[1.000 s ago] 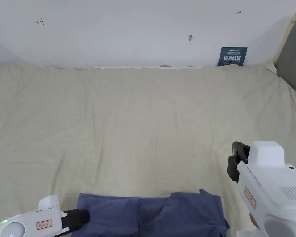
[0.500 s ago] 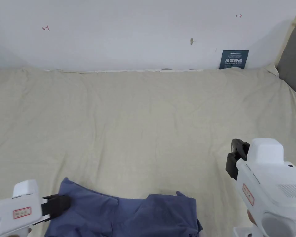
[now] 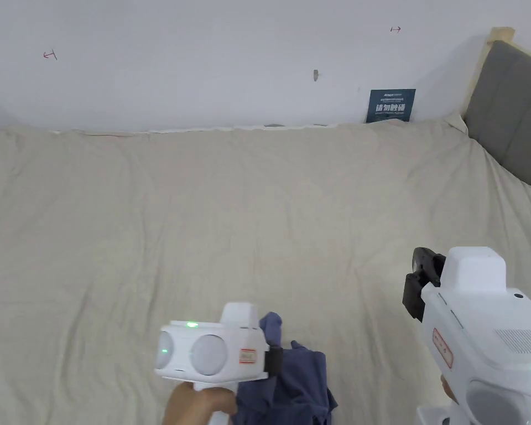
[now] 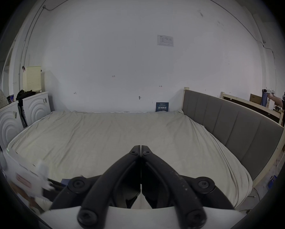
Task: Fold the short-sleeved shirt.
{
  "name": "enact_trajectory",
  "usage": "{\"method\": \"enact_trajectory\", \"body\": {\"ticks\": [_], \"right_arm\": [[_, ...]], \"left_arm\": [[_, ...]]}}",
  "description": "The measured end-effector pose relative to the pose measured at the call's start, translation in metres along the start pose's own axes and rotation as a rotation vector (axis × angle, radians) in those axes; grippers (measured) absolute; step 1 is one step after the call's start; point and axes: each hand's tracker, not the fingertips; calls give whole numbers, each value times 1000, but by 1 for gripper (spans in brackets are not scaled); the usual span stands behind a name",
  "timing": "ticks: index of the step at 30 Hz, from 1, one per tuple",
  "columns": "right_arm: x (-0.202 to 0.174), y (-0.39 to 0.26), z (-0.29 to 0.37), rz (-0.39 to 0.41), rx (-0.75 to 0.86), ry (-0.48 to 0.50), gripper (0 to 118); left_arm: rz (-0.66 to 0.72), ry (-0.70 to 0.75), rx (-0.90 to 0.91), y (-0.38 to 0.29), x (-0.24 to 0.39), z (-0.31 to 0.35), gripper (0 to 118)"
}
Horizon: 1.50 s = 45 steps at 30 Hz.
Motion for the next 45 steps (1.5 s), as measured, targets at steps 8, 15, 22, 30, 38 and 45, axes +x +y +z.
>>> {"method": "enact_trajectory", "body": {"ticks": [8,15,22,30,38,45], "right_arm": [[14,-7,3,-2,-26,-38,2],[13,-6,6,-8,-20,-37,2],[6,-2,5,-4,-7,-18,2],[5,-4,4,-2,-12,-9,2],[19,-7,5,-2,-25,-37,2],[22,-11,11,-13,-25,-42,2]], "left_arm": [[31,-84,-68,-21,18,-49,110],[-47,46,252,-19,19,18,112],[-112,201,485,-30,-17,43,38],[-140,202,326,-56,-12,1,0],[-176,110,186,-82,44,-44,0],[-122,125,167,-90,48,-57,0]]}}
